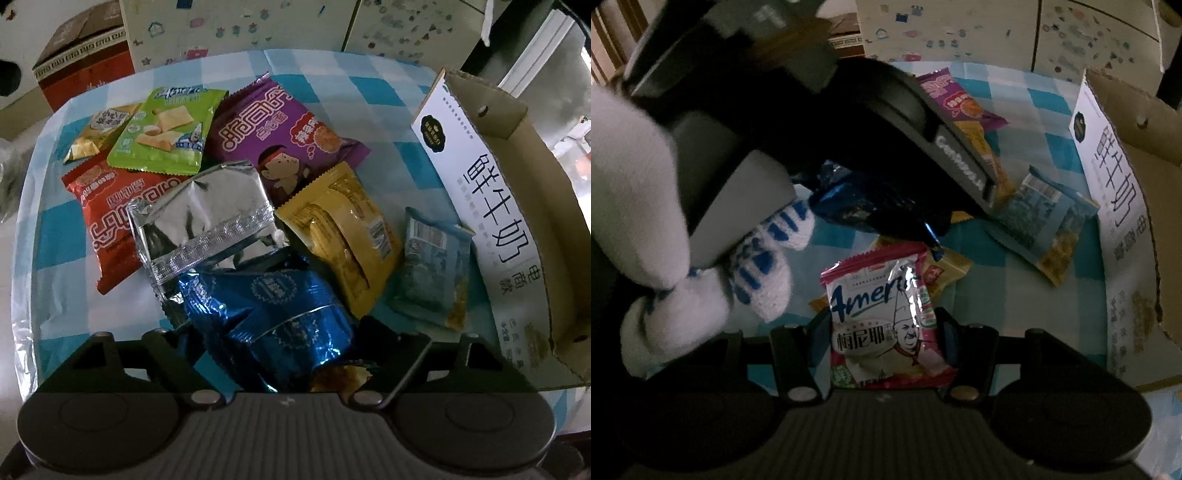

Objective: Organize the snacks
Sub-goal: 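Grasp the blue foil bag with the left gripper while the right gripper holds the Amerio packet, then lift both held packets and carry them toward the cardboard box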

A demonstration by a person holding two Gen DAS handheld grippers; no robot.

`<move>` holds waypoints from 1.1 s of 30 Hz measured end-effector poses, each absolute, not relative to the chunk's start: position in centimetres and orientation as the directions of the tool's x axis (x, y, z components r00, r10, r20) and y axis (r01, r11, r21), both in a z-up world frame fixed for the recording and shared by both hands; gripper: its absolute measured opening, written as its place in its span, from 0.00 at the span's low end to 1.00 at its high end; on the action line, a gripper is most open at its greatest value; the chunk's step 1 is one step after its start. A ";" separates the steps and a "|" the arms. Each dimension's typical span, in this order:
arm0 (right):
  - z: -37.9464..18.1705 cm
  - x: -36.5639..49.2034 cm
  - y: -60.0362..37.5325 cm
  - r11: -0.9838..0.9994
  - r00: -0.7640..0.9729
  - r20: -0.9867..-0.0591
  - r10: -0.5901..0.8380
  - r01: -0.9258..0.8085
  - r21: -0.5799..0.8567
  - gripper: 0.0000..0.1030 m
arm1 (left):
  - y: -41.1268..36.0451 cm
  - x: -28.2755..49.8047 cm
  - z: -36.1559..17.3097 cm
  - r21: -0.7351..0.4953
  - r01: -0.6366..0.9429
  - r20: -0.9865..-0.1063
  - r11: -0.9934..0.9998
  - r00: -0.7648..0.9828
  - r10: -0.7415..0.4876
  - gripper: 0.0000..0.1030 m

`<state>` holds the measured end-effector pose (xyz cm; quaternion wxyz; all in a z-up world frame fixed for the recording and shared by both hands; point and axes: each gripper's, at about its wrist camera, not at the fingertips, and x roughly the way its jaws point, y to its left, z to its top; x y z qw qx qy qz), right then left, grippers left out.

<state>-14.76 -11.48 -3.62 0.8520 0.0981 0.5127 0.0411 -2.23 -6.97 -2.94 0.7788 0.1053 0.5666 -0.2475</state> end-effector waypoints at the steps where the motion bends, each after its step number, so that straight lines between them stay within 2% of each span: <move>1: -3.6 -14.7 -11.6 0.977 0.469 -0.867 0.170 0.036 0.212 0.56 | -6.9 -2.4 -2.8 -0.112 0.508 -0.932 0.854 0.244 -0.267 0.84; 17: -2.8 -16.7 -11.7 0.965 0.483 -0.868 0.112 0.156 0.212 0.56 | -2.1 -3.6 0.1 -0.182 0.441 -0.883 0.879 0.320 -0.344 0.75; 33: -1.0 -18.9 -12.2 0.941 0.549 -0.833 0.061 0.247 0.232 0.56 | 2.3 -5.2 2.3 -0.255 0.369 -0.828 0.894 0.395 -0.399 0.75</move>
